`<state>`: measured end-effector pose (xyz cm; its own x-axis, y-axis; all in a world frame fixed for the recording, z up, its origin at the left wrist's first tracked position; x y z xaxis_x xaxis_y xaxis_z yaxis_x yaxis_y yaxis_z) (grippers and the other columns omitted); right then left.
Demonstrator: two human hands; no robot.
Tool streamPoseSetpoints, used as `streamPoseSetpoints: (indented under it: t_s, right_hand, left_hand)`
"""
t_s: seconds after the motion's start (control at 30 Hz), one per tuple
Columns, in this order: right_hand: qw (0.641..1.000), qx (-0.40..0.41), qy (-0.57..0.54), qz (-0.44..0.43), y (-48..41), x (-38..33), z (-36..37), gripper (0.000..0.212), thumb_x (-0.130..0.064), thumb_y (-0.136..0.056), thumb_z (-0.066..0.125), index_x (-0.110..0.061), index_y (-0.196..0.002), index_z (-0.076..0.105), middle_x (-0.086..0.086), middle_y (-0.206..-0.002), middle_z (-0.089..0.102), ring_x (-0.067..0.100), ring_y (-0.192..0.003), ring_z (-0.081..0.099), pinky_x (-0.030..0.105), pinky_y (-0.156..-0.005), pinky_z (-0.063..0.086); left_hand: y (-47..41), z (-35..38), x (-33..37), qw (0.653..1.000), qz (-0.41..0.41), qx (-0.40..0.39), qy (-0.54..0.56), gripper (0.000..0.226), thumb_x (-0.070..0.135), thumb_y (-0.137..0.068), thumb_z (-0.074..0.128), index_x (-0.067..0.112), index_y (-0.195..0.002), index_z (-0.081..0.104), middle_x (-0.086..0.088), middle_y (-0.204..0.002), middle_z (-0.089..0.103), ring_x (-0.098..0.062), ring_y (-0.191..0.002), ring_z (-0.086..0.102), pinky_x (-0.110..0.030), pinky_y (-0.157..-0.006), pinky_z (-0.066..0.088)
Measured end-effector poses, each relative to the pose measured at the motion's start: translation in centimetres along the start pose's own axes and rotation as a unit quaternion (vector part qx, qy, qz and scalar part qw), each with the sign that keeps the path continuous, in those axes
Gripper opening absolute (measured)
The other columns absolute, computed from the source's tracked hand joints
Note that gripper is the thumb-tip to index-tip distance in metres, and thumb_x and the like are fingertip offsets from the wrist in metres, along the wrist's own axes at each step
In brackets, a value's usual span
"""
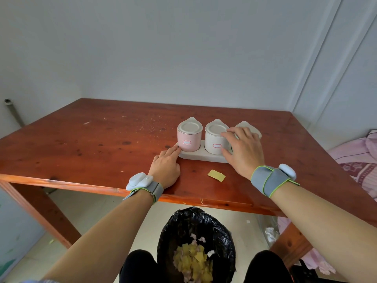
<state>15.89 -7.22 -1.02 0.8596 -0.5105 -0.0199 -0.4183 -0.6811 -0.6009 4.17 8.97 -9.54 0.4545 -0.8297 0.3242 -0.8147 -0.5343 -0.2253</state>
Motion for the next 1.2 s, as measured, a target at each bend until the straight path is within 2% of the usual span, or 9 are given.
streamPoseSetpoints:
  t_s: [0.07, 0.2, 0.27, 0.43, 0.57, 0.67, 0.8, 1.03, 1.2]
  right_hand:
    - [0.998, -0.022, -0.054, 0.018, 0.9, -0.7, 0.2, 0.029, -0.031, -0.082, 0.068, -0.021, -0.109, 0.068, 0.000, -0.106, 0.066, 0.027, -0.102, 0.059, 0.038, -0.079, 0.044]
    - [0.951, -0.234, -0.164, 0.120, 3.5, -0.5, 4.9, 0.039, -0.050, -0.078, 0.071, -0.025, -0.107, 0.067, -0.009, -0.101, 0.068, 0.014, -0.094, 0.062, 0.031, -0.080, 0.048]
    - [0.931, -0.285, -0.181, 0.138, 4.1, -0.5, 6.2, 0.044, -0.048, -0.075, 0.075, -0.021, -0.109, 0.068, -0.005, -0.102, 0.069, 0.015, -0.095, 0.064, 0.031, -0.083, 0.050]
    - [0.926, -0.304, -0.181, 0.135, 3.6, -0.6, 6.4, 0.029, -0.029, -0.076, 0.079, -0.014, -0.100, 0.075, 0.004, -0.096, 0.074, 0.020, -0.088, 0.067, 0.032, -0.082, 0.053]
    - [0.927, -0.303, -0.184, 0.122, 3.9, -1.4, 6.0, 0.014, -0.021, -0.079, 0.076, -0.013, -0.091, 0.077, 0.006, -0.086, 0.072, 0.021, -0.071, 0.060, 0.036, -0.074, 0.055]
    - [0.929, -0.252, -0.241, 0.124, 4.6, -2.0, 4.6, 0.006, -0.019, -0.082, 0.073, -0.015, -0.087, 0.075, 0.004, -0.079, 0.071, 0.019, -0.065, 0.062, 0.037, -0.070, 0.057]
    - [0.898, -0.231, -0.357, 0.116, 7.4, -4.4, 2.3, 0.007, -0.010, -0.086, 0.067, -0.013, -0.086, 0.073, 0.007, -0.066, 0.070, 0.021, -0.056, 0.066, 0.032, -0.058, 0.058]
    - [0.872, -0.318, -0.366, 0.059, 15.0, -8.8, 4.3, 0.013, -0.012, -0.085, 0.067, -0.019, -0.090, 0.077, -0.007, -0.076, 0.072, 0.008, -0.068, 0.065, 0.022, -0.067, 0.053]
    - [0.869, -0.387, -0.293, 0.097, 20.0, -7.8, 13.8, 0.020, -0.024, -0.085, 0.058, -0.035, -0.081, 0.074, -0.016, -0.083, 0.063, 0.013, -0.080, 0.063, 0.037, -0.076, 0.052]
  left_hand:
    - [0.2, -0.1, -0.1, 1.000, -0.004, 0.001, 0.000, 0.061, 0.012, -0.087, 0.040, 0.019, -0.147, 0.030, 0.003, -0.157, 0.028, -0.024, -0.138, 0.032, -0.039, -0.112, 0.026]
    - [1.0, 0.0, 0.0, 1.000, -0.013, 0.001, -0.002, 0.056, 0.015, -0.088, 0.041, 0.017, -0.143, 0.036, -0.003, -0.151, 0.037, -0.029, -0.132, 0.037, -0.042, -0.108, 0.031]
    - [1.5, -0.2, 0.3, 1.000, -0.016, 0.010, -0.001, 0.051, 0.016, -0.088, 0.042, 0.017, -0.139, 0.042, -0.005, -0.145, 0.042, -0.031, -0.128, 0.040, -0.043, -0.105, 0.032]
    - [2.8, -0.3, 0.9, 1.000, -0.015, 0.021, -0.014, 0.043, 0.020, -0.090, 0.041, 0.016, -0.132, 0.049, -0.007, -0.136, 0.049, -0.031, -0.121, 0.044, -0.043, -0.102, 0.033]
    - [3.4, -0.1, 1.2, 0.999, -0.008, 0.019, -0.028, 0.040, 0.023, -0.092, 0.038, 0.017, -0.129, 0.053, -0.006, -0.131, 0.053, -0.029, -0.119, 0.046, -0.042, -0.102, 0.035]
    - [3.9, -0.2, 1.4, 0.999, -0.004, 0.023, -0.026, 0.038, 0.023, -0.092, 0.039, 0.017, -0.125, 0.056, -0.005, -0.130, 0.053, -0.029, -0.118, 0.046, -0.042, -0.102, 0.034]
    - [4.9, -0.1, 1.3, 0.999, 0.000, 0.044, -0.010, 0.034, 0.023, -0.091, 0.041, 0.015, -0.119, 0.060, -0.006, -0.123, 0.057, -0.030, -0.113, 0.049, -0.041, -0.098, 0.036]
    - [5.5, -1.2, 1.3, 0.994, -0.011, 0.109, 0.003, 0.037, 0.030, -0.085, 0.043, 0.012, -0.110, 0.062, -0.007, -0.106, 0.064, -0.030, -0.101, 0.055, -0.040, -0.089, 0.039]
    - [5.5, -1.7, 1.3, 0.990, -0.011, 0.143, 0.006, 0.032, 0.031, -0.085, 0.048, 0.012, -0.106, 0.064, -0.006, -0.101, 0.066, -0.029, -0.096, 0.057, -0.039, -0.086, 0.040]
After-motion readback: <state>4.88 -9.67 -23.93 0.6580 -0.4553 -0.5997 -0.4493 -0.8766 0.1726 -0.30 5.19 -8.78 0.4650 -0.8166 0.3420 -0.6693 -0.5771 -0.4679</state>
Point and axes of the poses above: each hand's wrist, its own y-axis away from the middle knuckle, its own z-axis out of the palm, x = y × z, the point moved 10 cm from there along -y, towards the middle knuckle
